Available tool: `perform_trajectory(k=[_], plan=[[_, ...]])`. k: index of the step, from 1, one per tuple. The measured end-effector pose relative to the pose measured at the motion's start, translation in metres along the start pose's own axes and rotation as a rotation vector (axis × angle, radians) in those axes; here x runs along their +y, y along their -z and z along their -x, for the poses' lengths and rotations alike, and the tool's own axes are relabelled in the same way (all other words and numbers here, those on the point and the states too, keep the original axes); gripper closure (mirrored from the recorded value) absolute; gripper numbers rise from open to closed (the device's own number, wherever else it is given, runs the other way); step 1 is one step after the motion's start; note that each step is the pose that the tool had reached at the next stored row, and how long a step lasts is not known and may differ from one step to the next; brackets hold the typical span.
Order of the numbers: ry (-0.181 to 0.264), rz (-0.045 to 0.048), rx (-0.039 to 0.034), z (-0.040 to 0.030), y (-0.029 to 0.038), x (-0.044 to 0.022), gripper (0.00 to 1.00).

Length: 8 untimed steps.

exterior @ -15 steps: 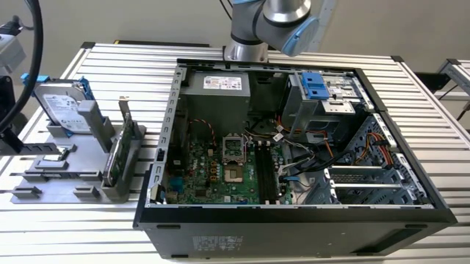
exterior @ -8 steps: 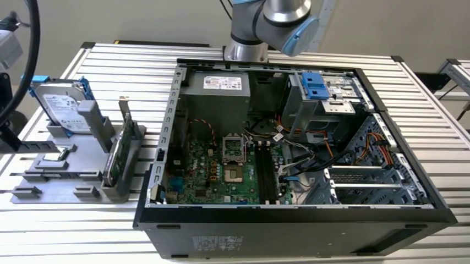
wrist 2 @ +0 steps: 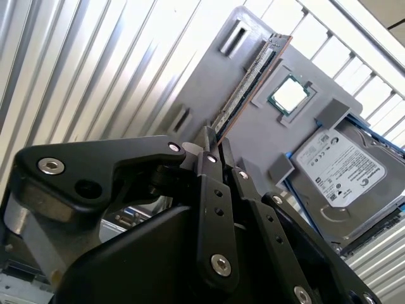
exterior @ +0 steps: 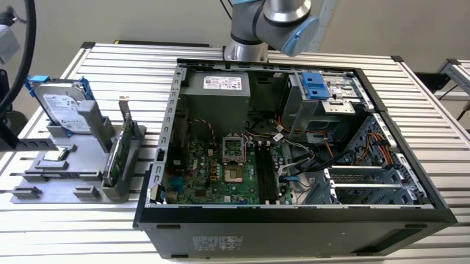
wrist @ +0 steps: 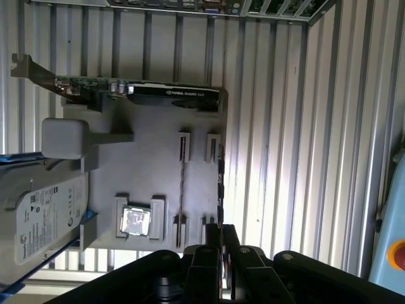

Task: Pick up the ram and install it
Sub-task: 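Pick up the ram and move it above insertion slot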

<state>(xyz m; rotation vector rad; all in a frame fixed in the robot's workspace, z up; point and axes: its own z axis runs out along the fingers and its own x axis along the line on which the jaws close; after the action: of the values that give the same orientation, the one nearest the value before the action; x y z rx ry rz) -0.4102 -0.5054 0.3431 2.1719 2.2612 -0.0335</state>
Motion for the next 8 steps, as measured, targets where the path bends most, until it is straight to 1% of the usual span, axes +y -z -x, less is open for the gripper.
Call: perform_trajectory(k=[8], plan=[[0.000,-0.0001,0.0000,0.0001,0.0061,-0.0002,1.00]])
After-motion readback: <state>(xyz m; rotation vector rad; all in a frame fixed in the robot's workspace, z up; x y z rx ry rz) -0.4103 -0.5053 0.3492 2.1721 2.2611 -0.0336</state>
